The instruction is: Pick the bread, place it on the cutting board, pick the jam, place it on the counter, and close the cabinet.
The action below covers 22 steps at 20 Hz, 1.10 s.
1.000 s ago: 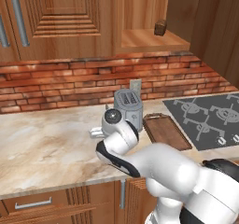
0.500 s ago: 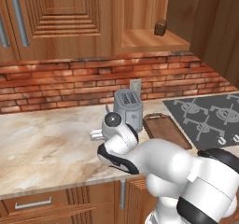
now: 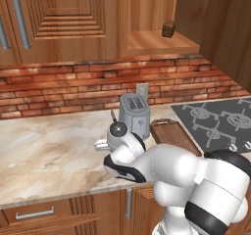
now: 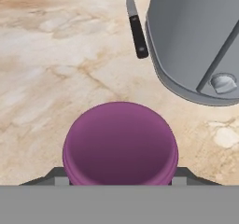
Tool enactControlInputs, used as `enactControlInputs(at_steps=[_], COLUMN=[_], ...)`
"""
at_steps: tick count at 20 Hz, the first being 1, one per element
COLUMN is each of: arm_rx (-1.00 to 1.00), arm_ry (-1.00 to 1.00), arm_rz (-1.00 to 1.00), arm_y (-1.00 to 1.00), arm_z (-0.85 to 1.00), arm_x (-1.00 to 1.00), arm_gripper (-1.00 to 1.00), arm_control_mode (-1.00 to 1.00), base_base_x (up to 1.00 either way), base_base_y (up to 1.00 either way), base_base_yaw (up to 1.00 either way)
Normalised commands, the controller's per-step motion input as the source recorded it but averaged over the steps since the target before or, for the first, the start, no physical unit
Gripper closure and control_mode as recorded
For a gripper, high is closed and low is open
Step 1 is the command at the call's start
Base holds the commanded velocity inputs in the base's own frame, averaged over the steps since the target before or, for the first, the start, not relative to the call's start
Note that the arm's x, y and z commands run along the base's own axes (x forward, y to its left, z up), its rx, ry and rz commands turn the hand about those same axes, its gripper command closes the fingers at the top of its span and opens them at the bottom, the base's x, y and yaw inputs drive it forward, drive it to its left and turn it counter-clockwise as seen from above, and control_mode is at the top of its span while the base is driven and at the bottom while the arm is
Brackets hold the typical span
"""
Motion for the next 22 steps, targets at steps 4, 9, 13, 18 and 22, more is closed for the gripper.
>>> enactControlInputs(at_steps=[4, 9, 13, 18, 22], arm_rx=[0.00, 0.00, 0.00, 0.00, 0.00], arm_ry=[0.00, 0.00, 0.00, 0.00, 0.00], arm_rz=[0.00, 0.00, 0.00, 0.00, 0.00], arm_y=[0.00, 0.00, 0.00, 0.00, 0.00], arm_z=[-0.15, -0.21, -0.23, -0.18, -0.14], arm_x=[0.02, 0.00, 0.00, 0.00, 0.00], arm_gripper=[1.00, 1.00, 1.00, 1.00, 1.00], arm_control_mode=[-1.00, -1.00, -1.00, -1.00, -1.00], base_base_x=[0.00, 0.00, 0.00, 0.00, 0.00], base_base_y=[0.00, 0.00, 0.00, 0.00, 0.00], base_base_yaw=[0.00, 0.00, 0.00, 0.00, 0.00])
